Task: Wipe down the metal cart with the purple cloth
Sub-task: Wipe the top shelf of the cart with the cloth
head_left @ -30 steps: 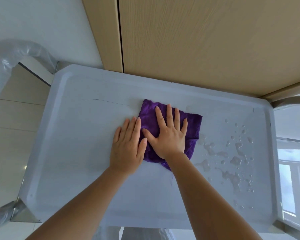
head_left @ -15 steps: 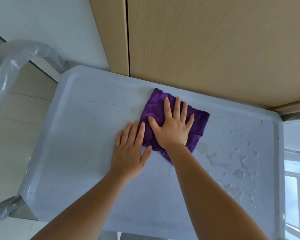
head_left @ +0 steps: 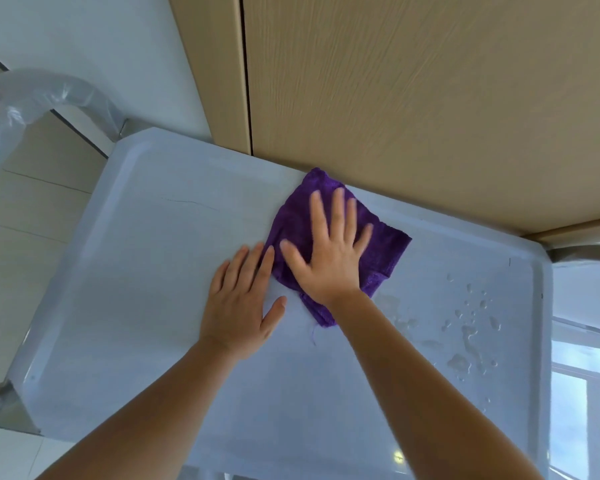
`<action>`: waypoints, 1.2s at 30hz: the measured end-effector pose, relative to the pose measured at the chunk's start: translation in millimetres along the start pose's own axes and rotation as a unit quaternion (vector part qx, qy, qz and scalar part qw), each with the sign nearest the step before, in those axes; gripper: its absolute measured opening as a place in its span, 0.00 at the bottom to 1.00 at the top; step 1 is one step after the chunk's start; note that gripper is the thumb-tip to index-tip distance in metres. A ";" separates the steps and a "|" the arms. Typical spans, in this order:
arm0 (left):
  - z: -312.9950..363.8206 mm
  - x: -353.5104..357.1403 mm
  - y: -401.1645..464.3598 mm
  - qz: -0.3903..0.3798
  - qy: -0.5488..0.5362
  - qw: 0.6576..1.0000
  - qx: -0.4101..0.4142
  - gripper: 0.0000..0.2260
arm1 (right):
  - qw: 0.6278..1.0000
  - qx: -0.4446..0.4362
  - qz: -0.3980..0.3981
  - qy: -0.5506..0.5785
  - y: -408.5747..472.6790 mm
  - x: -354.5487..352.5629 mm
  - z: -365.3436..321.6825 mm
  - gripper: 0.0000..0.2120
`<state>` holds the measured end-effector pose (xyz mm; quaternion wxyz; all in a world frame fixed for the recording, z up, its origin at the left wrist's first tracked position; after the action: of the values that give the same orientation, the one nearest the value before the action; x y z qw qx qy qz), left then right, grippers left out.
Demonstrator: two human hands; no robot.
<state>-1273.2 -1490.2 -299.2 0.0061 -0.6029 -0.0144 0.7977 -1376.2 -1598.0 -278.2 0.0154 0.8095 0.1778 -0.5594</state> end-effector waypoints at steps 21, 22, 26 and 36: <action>-0.8 0.5 0.7 0.009 0.002 1.000 0.000 0.30 | 0.948 -0.197 -0.068 -0.242 41.9 -12.0 43.0 0.37; -0.5 0.2 0.7 0.011 0.003 1.000 0.001 0.30 | 0.952 -0.183 -0.062 -0.238 40.9 -12.5 44.5 0.37; -0.6 -0.6 0.5 0.014 0.006 1.000 -0.002 0.30 | 0.966 -0.132 -0.048 -0.217 38.5 -13.2 50.8 0.38; 0.7 0.0 1.8 0.006 0.016 1.000 -0.007 0.30 | 0.980 0.076 -0.008 -0.186 19.6 -18.2 69.2 0.38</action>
<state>-1273.9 -1492.0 -299.0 -0.0029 -0.6155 -0.0160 0.7879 -1438.2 -1636.7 -291.0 -0.0176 0.6890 0.1350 -0.7119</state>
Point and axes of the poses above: each hand's wrist, its own y-axis towards the middle knuckle, its own x-axis out of the palm, z = x × y, the point moved 5 cm from there along y, towards the middle knuckle, and after that the axes turned 7 degrees about x, right-handed, at the moved point
